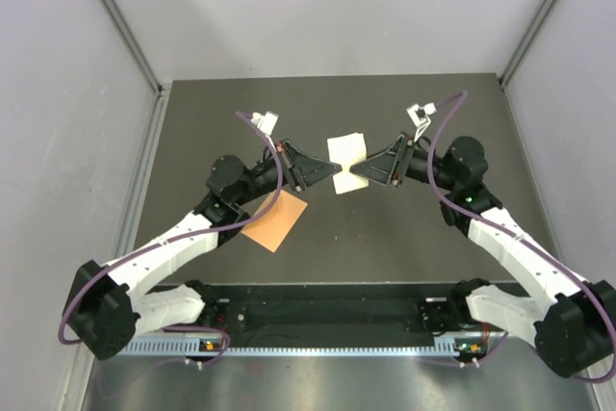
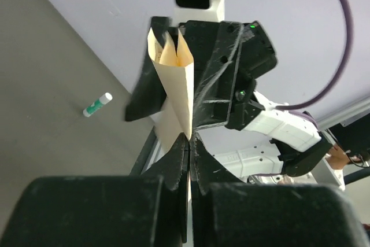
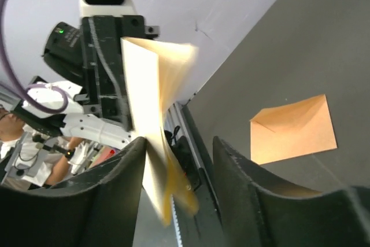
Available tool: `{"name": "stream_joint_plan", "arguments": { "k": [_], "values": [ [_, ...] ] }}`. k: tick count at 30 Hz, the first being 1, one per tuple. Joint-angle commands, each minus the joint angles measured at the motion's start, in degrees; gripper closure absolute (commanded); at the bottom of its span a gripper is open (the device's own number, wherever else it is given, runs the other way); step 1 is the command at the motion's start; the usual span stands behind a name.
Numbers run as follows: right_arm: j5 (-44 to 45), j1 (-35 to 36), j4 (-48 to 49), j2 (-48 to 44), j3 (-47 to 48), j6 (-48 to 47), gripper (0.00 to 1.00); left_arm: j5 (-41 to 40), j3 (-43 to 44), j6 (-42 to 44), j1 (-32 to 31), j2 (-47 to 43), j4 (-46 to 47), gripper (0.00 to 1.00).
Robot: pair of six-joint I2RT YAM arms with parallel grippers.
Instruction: Place the letter into the envelope and seal it
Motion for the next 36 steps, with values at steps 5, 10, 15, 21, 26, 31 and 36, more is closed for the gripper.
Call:
{"name": "stream_joint_plan", "arguments": {
  "k": [5, 10, 15, 21, 26, 31, 36],
  "values": [
    [-2.9, 0.6, 8.9, -1.7, 1.1, 3.1, 1.00, -3.2, 3.1, 5.2, -0.1, -1.4, -11.0, 1.00],
    [-4.1, 0.6, 11.3, -0.2, 0.9, 5.4, 1.00, -3.6, 3.7, 5.6, -0.2, -1.1, -12.3, 0.93],
    [2.8, 0.6, 3.5, -2.5, 1.0, 1.3, 1.00, -3.5, 2.4, 6.0, -0.2, -2.3, -12.8, 0.24],
    [5.7, 0.6, 7.1, -3.8, -0.6, 7.1, 1.00, 1.0, -2.2, 2.5, -0.2, -2.8, -2.3, 0.21],
    [6.0, 0.6, 11.0, -3.9, -1.4, 10.2, 1.00, 2.6, -3.5, 0.4, -0.2, -2.2, 2.3, 0.31],
    [5.2, 0.6, 10.2, -3.8, -1.6, 10.7, 1.00, 3.0, -3.6, -1.6, -0.2, -1.1, 7.1, 0.46],
    [5.9, 0.6, 11.8, -3.7, -2.8, 11.9, 1.00, 5.0, -1.6, -2.4, -0.2, 1.5, 8.6, 0.84]
  ]
}}
